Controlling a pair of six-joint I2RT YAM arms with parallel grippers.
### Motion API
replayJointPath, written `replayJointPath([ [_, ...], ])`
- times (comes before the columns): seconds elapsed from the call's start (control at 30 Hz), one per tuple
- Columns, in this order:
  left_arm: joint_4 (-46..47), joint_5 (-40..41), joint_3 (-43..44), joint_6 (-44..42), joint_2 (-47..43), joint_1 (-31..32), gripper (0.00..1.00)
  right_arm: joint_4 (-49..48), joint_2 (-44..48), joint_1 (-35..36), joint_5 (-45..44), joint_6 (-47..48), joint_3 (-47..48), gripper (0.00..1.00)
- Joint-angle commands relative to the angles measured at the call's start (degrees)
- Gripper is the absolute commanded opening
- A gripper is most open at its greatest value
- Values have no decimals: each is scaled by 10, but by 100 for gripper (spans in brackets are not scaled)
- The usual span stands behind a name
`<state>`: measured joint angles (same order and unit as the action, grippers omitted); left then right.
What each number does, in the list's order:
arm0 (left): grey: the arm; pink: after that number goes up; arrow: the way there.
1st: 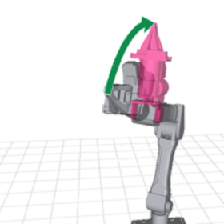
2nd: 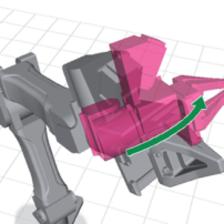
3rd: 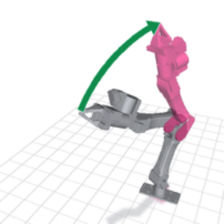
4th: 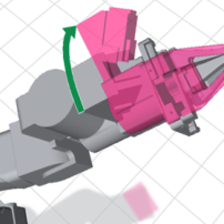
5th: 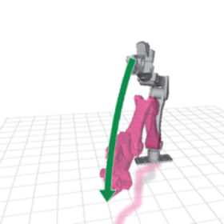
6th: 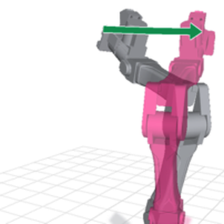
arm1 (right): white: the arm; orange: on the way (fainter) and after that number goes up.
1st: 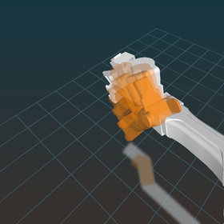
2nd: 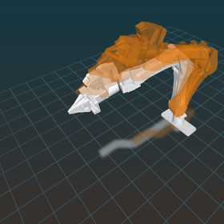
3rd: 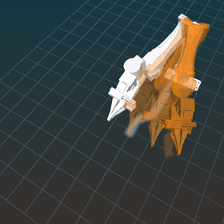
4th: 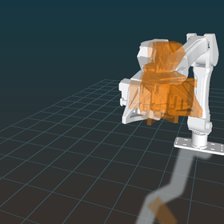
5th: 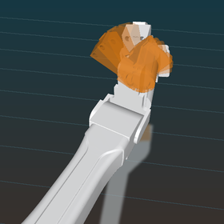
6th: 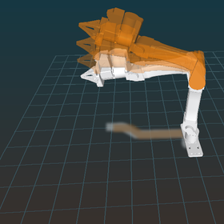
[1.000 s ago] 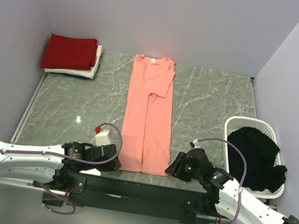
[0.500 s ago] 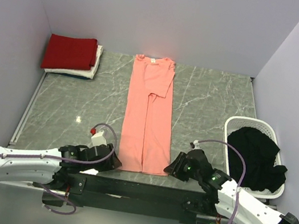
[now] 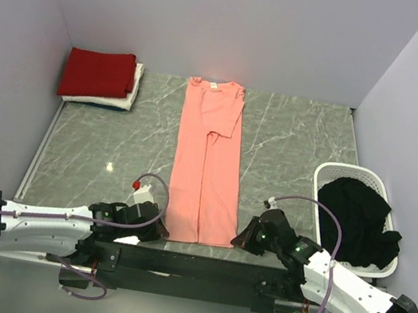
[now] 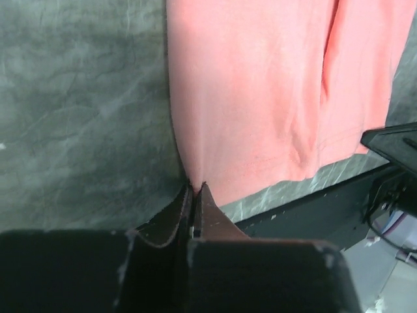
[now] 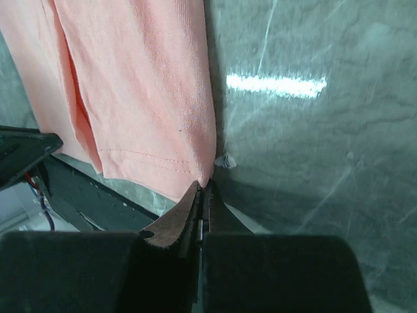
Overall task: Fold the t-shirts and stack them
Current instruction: Fold the tshirt
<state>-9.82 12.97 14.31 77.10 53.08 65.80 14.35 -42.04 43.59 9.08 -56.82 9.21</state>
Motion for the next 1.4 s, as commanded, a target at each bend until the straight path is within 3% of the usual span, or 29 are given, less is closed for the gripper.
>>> replayJointPath([
  [0.0, -62, -30, 20, -22, -20, 1, 1, 42, 16, 17, 8, 18, 17, 0],
  [0.27, -159, -54, 47, -27, -103, 28, 1, 100, 57, 160, -42, -56, 41, 0],
  [0.5, -195, 11, 117, -94, -88, 35, 1, 143, 17, 171, -86, -5, 126, 0],
  [0.57, -182, 33, 146, -132, -57, 17, 0, 157, -6, 162, -90, 28, 157, 0],
  [0.7, -109, -14, 163, -204, -11, -67, 0, 144, -80, 110, -90, 86, 235, 0],
  [0.83, -42, -37, 187, -257, 44, -159, 1, 91, -152, -8, -55, 137, 273, 0],
  [1.0, 30, -51, 230, -262, 118, -235, 0, 38, -267, -56, -67, 160, 344, 0],
  [1.37, 95, -65, 336, -242, 299, -321, 1, -25, -493, -129, -58, 170, 478, 0],
])
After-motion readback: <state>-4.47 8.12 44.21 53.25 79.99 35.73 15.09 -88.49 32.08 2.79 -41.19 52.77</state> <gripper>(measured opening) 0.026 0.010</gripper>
